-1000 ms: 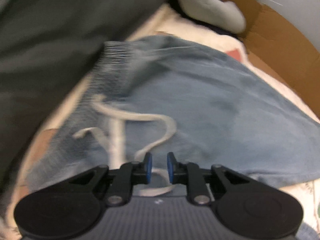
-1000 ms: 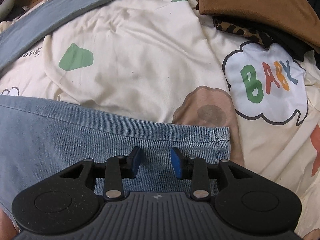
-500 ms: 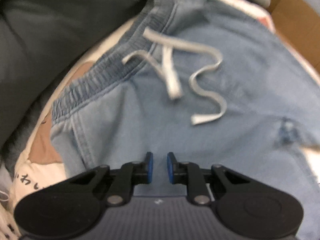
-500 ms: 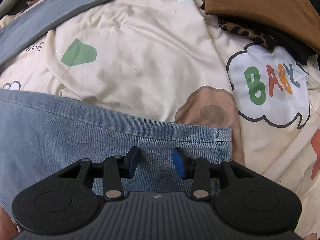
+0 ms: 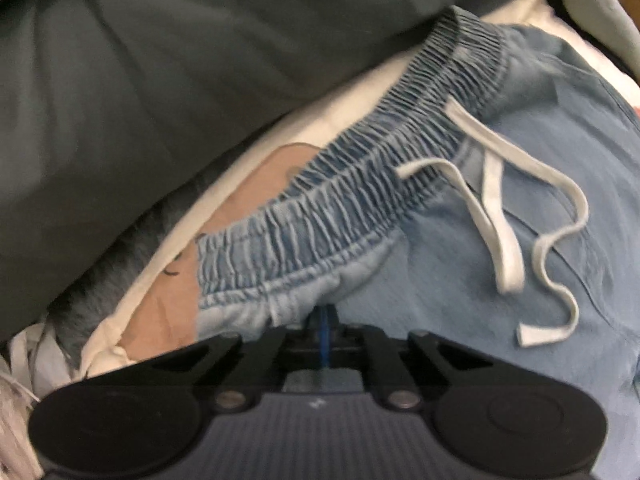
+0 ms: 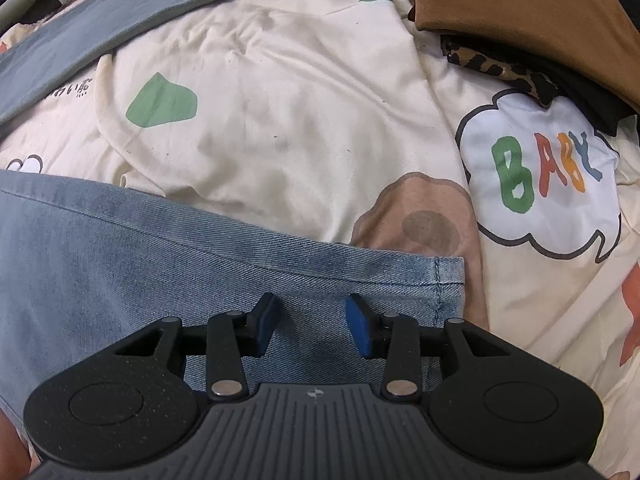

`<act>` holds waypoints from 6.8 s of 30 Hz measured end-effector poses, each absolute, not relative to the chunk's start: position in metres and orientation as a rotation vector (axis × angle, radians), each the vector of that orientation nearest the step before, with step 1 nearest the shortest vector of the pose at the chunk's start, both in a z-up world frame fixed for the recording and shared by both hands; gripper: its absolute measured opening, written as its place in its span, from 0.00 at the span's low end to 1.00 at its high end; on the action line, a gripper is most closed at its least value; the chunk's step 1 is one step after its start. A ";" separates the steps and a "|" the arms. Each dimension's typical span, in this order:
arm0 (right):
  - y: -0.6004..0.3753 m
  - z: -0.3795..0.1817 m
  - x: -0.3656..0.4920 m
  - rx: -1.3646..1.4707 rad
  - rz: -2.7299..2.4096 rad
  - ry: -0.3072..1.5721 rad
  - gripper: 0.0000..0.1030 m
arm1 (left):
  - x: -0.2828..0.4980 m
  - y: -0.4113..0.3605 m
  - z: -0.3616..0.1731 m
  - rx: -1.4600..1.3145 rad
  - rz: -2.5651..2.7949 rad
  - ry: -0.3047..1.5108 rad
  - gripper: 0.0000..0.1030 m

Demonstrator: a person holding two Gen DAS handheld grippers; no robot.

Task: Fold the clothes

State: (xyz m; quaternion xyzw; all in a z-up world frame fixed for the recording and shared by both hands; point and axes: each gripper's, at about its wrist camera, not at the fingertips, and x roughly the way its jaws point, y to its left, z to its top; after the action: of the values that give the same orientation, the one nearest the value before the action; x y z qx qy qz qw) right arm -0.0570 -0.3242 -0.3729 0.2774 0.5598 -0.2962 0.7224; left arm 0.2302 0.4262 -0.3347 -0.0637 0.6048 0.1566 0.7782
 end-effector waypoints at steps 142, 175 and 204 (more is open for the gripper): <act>-0.310 -0.350 -0.156 1.068 -0.868 1.109 0.60 | 0.092 0.449 -0.317 -0.368 0.195 1.247 0.40; -0.273 -0.369 -0.226 1.509 -1.076 1.026 0.61 | 0.083 0.430 -0.348 -0.278 0.195 1.390 0.40; -0.269 -0.364 -0.221 1.449 -0.896 0.913 0.09 | 0.068 0.435 -0.352 -0.323 0.194 1.368 0.40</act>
State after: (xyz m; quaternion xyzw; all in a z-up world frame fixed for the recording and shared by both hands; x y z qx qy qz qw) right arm -0.2206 -0.2693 -0.3641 0.6169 0.3886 -0.3816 0.5681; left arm 0.0682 0.4349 -0.3516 -0.1484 0.6282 0.0889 0.7586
